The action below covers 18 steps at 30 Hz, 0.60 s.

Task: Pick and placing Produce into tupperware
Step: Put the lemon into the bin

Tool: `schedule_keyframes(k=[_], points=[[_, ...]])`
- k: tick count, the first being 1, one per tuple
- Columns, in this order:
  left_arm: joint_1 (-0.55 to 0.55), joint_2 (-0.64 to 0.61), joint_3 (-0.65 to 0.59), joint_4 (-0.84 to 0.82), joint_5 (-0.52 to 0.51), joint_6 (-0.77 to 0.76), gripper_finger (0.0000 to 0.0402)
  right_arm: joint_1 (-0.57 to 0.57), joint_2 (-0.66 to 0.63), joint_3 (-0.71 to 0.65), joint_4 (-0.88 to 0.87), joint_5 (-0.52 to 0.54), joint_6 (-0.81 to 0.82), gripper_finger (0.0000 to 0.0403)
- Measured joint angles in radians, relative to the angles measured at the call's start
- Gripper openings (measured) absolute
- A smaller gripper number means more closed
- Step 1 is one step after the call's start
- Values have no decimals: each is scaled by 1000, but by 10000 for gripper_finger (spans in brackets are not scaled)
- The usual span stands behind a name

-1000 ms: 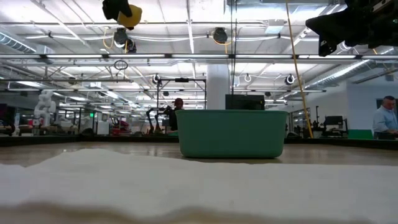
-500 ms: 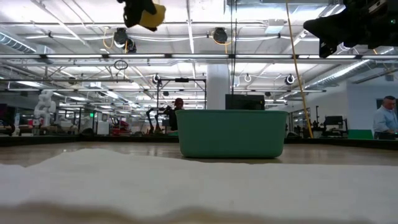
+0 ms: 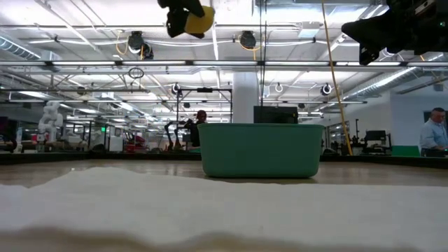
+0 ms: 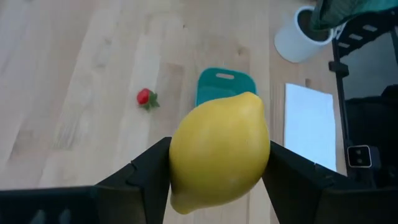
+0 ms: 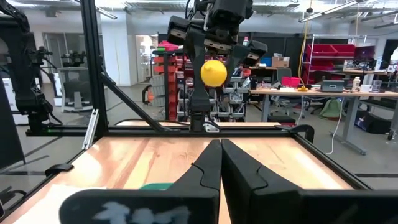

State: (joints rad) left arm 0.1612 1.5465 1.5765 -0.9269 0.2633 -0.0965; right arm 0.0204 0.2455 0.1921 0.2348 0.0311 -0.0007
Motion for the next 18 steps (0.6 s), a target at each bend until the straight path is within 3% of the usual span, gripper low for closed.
schedule_keyframes(k=[18], points=[[-12, 307, 226, -5, 124, 106, 216, 0, 0, 0, 1, 0, -1, 0]])
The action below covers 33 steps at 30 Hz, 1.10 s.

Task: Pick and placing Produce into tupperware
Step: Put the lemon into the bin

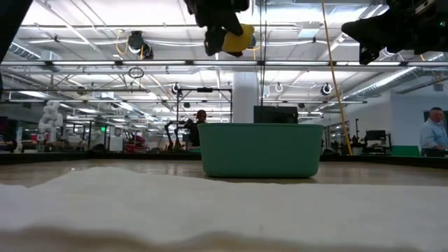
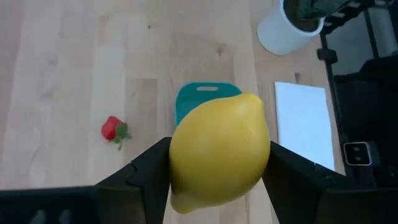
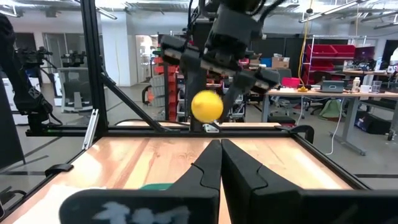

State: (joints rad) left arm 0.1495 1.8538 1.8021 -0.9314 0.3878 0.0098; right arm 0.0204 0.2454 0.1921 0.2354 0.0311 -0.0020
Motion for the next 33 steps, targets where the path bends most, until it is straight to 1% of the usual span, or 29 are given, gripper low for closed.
schedule_keyframes(k=[7, 14, 19, 24, 28, 33], points=[[-21, 89, 19, 61, 20, 29, 216, 0, 0, 0, -1, 0, -2, 0], [-37, 156, 19, 112, 80, 37, 216, 0, 0, 0, 0, 0, -2, 0], [-48, 201, 19, 135, 139, -4, 216, 0, 0, 0, 0, -1, -2, 0], [-50, 242, 19, 134, 243, -43, 216, 0, 0, 0, -1, -1, -2, 0], [-52, 257, 15, 135, 250, -49, 216, 0, 0, 0, -1, -1, -2, 0], [-66, 257, -43, 229, 272, -90, 216, 0, 0, 0, -1, -1, -2, 0]])
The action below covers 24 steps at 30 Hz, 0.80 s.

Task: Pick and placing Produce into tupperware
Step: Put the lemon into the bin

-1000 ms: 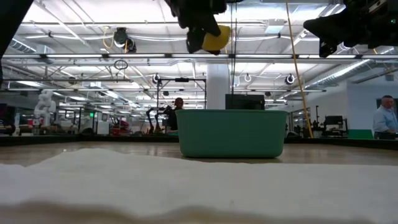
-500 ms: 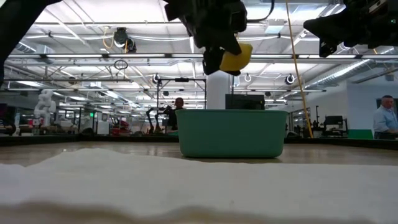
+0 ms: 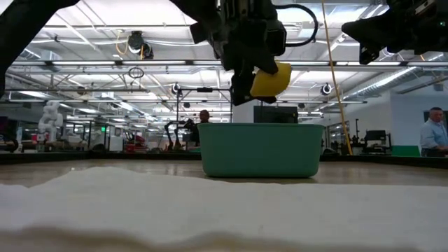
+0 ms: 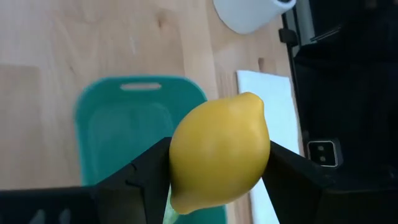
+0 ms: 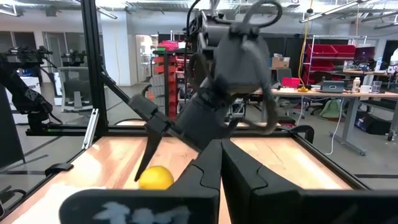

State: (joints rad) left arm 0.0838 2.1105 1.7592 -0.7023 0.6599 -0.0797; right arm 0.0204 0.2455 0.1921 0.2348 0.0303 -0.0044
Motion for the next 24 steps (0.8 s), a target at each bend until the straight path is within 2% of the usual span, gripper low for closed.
schedule_keyframes(k=[3, 6, 12, 24], points=[[-14, 0, -27, 35, -24, -28, 216, 0, 0, 0, 0, 0, 0, 0], [-24, 0, -55, 50, -123, -71, 216, 0, 0, 0, 0, 0, 0, 0], [-41, 0, -56, 46, -283, -46, 216, 0, 0, 0, 0, 0, 0, 0], [-82, 0, -56, 80, -374, 3, 216, 0, 0, 0, 0, 0, -4, 0]])
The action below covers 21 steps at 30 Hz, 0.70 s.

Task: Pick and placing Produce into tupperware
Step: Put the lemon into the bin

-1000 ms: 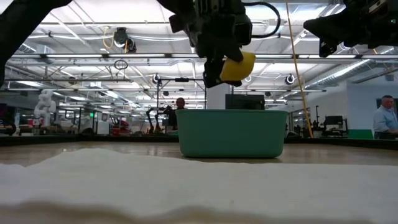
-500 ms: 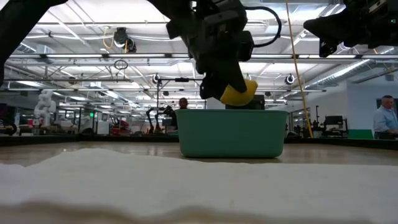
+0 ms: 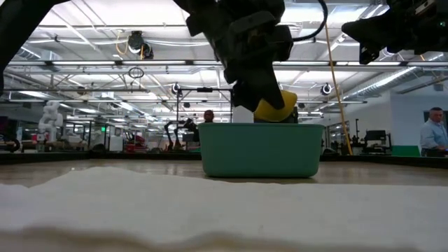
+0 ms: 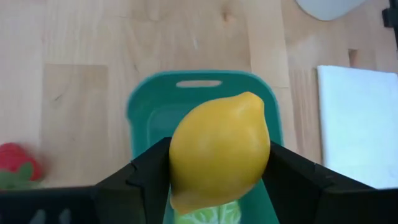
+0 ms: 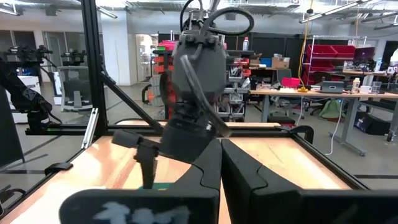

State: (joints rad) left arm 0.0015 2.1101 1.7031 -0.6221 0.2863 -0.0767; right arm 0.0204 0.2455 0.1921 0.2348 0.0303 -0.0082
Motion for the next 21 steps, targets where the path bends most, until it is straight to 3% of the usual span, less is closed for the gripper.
schedule_keyframes(k=[21], points=[[-18, 72, 0, 48, -4, 79, 216, 0, 20, 1, 1, 0, -6, 0]])
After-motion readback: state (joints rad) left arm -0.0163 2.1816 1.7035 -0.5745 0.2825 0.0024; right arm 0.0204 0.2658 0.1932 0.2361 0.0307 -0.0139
